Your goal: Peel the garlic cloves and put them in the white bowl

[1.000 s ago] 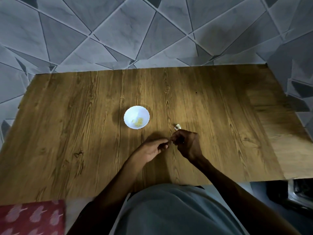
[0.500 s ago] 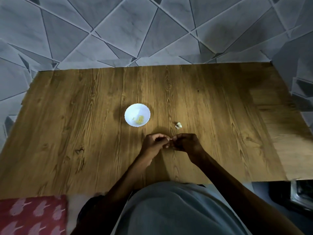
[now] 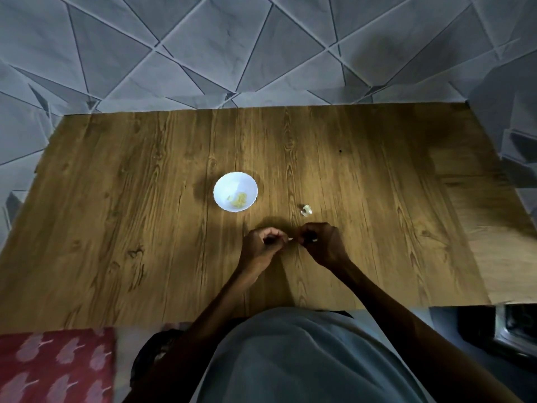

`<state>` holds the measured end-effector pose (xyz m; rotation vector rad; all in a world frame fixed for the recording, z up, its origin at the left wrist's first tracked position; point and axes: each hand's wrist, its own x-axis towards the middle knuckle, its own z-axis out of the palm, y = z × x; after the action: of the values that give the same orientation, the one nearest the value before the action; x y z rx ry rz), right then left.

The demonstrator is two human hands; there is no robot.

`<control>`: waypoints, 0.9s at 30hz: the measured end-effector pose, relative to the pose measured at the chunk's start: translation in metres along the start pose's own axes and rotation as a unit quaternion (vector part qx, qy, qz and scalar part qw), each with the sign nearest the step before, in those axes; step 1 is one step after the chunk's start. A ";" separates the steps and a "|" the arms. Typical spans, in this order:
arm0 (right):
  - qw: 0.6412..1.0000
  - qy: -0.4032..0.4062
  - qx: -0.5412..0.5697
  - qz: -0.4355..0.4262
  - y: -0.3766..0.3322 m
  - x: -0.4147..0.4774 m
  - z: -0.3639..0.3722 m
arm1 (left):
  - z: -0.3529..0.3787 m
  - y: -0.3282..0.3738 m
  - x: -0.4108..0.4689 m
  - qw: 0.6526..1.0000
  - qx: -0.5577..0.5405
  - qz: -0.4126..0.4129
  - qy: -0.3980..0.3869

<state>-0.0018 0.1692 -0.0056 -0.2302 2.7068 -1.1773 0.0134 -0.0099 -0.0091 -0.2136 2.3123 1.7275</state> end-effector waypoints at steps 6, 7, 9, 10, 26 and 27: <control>1.000 -0.002 0.009 0.003 -0.004 -0.001 -0.002 | 0.004 -0.002 0.003 1.000 -0.016 -0.021 0.004; 1.000 -0.003 0.003 0.000 -0.004 0.000 -0.002 | 0.004 -0.001 0.002 0.999 -0.032 -0.027 0.003; 1.000 0.003 -0.006 -0.008 -0.007 0.001 -0.002 | 0.004 0.001 0.002 0.994 -0.091 -0.056 0.005; 1.000 0.010 -0.006 -0.011 -0.010 0.001 -0.003 | 0.003 0.003 0.002 0.989 -0.124 -0.077 0.000; 0.997 0.020 0.006 -0.076 -0.010 0.006 -0.004 | -0.005 0.015 0.010 0.983 -0.109 -0.139 -0.048; 0.997 0.018 0.008 -0.076 -0.010 0.006 -0.005 | -0.004 0.015 0.012 0.985 -0.094 -0.137 -0.048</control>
<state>-0.0078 0.1645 0.0041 -0.4233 2.7509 -1.2527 -0.0021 -0.0092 0.0024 -0.4494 1.9472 1.7699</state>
